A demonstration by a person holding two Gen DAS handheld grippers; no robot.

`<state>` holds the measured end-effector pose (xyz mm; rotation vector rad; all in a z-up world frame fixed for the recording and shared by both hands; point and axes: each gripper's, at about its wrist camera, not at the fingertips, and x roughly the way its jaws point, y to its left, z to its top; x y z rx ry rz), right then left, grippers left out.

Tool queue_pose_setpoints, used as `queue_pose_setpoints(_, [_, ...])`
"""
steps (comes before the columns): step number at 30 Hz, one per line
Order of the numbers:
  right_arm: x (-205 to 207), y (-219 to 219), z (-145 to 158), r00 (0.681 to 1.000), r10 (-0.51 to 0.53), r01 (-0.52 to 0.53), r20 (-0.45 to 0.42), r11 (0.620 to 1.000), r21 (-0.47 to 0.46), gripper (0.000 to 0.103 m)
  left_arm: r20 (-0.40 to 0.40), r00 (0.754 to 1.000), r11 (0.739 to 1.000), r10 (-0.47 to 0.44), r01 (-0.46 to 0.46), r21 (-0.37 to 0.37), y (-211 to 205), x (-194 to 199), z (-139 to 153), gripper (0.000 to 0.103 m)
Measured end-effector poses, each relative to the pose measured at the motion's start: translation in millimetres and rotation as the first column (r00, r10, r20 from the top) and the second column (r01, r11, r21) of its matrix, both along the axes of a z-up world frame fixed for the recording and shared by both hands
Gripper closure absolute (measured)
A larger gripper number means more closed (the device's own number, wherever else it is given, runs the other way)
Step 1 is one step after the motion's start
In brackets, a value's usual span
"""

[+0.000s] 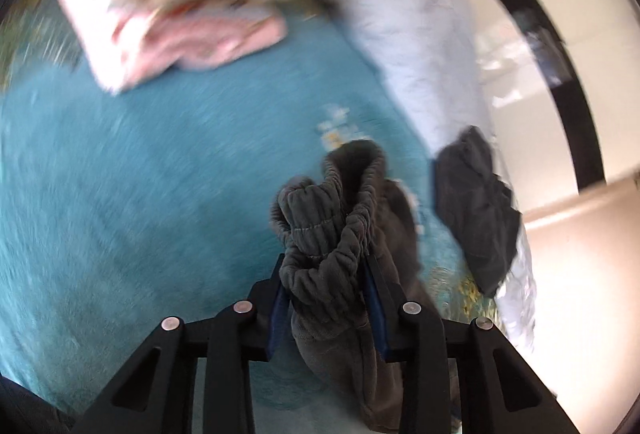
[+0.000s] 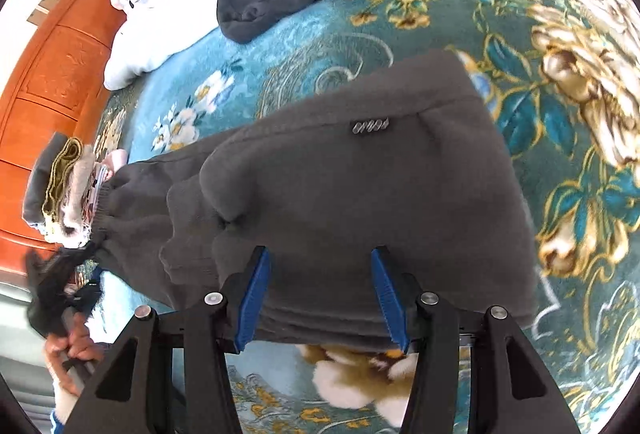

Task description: Fold clothes

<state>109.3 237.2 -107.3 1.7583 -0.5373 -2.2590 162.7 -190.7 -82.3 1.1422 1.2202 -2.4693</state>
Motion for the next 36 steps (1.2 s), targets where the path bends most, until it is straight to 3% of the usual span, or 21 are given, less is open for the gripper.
queue_pose_setpoints(4, [-6.4, 17.5, -0.4, 0.998, -0.055, 0.055, 0.011, 0.998, -0.042, 0.049, -0.122, 0.976, 0.975, -0.180, 0.161, -0.156, 60.8, -19.4, 69.0, 0.069])
queue_pose_setpoints(7, [-11.6, 29.1, 0.7, 0.996, -0.087, 0.087, 0.004, 0.995, -0.049, 0.049, -0.147, 0.930, 0.919, -0.337, 0.291, -0.265, 115.4, -31.8, 97.3, 0.069])
queue_pose_setpoints(11, [-10.7, 50.0, 0.5, 0.990, -0.144, 0.144, 0.005, 0.988, -0.064, 0.049, -0.065, 0.849, 0.820, -0.525, 0.485, -0.304, 193.5, -45.4, 82.6, 0.069])
queue_pose_setpoints(14, [-3.9, 63.9, 0.8, 0.985, -0.171, 0.172, 0.008, 0.983, -0.063, 0.049, 0.033, 0.795, 0.760, -0.606, 0.590, -0.272, 239.6, -39.9, 51.2, 0.069])
queue_pose_setpoints(17, [2.1, 76.7, 2.0, 0.981, -0.192, 0.192, 0.004, 0.980, -0.053, 0.049, 0.163, 0.738, 0.675, -0.655, 0.668, -0.312, 280.2, -28.4, 24.6, 0.069])
queue_pose_setpoints(20, [4.6, 85.5, 3.7, 0.977, -0.212, 0.211, -0.001, 0.976, -0.043, 0.049, 0.196, 0.725, 0.642, -0.660, 0.681, -0.353, 292.0, -17.9, 19.0, 0.060])
queue_pose_setpoints(21, [4.7, 87.3, 4.2, 0.976, -0.219, 0.219, -0.003, 0.975, -0.040, 0.049, 0.193, 0.723, 0.647, -0.664, 0.684, -0.337, 291.4, -15.7, 19.0, 0.055])
queue_pose_setpoints(22, [4.7, 89.0, 4.9, 0.974, -0.226, 0.226, -0.005, 0.973, -0.038, 0.049, 0.174, 0.721, 0.663, -0.671, 0.688, -0.296, 288.6, -16.0, 19.9, 0.039])
queue_pose_setpoints(23, [4.4, 89.8, 5.2, 0.973, -0.231, 0.230, -0.006, 0.972, -0.039, 0.049, 0.146, 0.721, 0.682, -0.678, 0.691, -0.239, 284.4, -18.9, 21.7, 0.030])
queue_pose_setpoints(26, [3.2, 89.6, 8.6, 0.971, -0.238, 0.237, -0.016, 0.970, -0.048, 0.049, 0.046, 0.723, 0.717, -0.690, 0.690, -0.099, 263.6, -17.2, 33.2, 0.029])
queue_pose_setpoints(29, [2.6, 87.8, 22.2, 0.971, -0.230, 0.226, -0.056, 0.971, -0.075, 0.049, -0.053, 0.757, 0.759, -0.651, 0.649, -0.055, 222.5, -6.8, 45.4, 0.028])
queue_pose_setpoints(32, [3.0, 83.0, 43.2, 0.971, -0.204, 0.191, -0.123, 0.975, -0.112, 0.049, -0.057, 0.876, 0.877, -0.480, 0.478, -0.046, 164.1, 1.5, 39.1, 0.020])
queue_pose_setpoints(34, [4.8, 66.5, 61.4, 0.975, -0.115, 0.089, -0.189, 0.986, -0.140, 0.045, 0.036, 0.949, 0.949, -0.312, 0.313, -0.026, 127.5, 0.0, 18.9, 0.021])
queue_pose_setpoints(36, [3.4, 40.2, 75.5, 0.971, 0.011, -0.045, -0.238, 0.990, -0.137, 0.040, 0.112, 0.970, 0.976, -0.217, 0.216, 0.024, 107.7, -3.1, -6.0, 0.022])
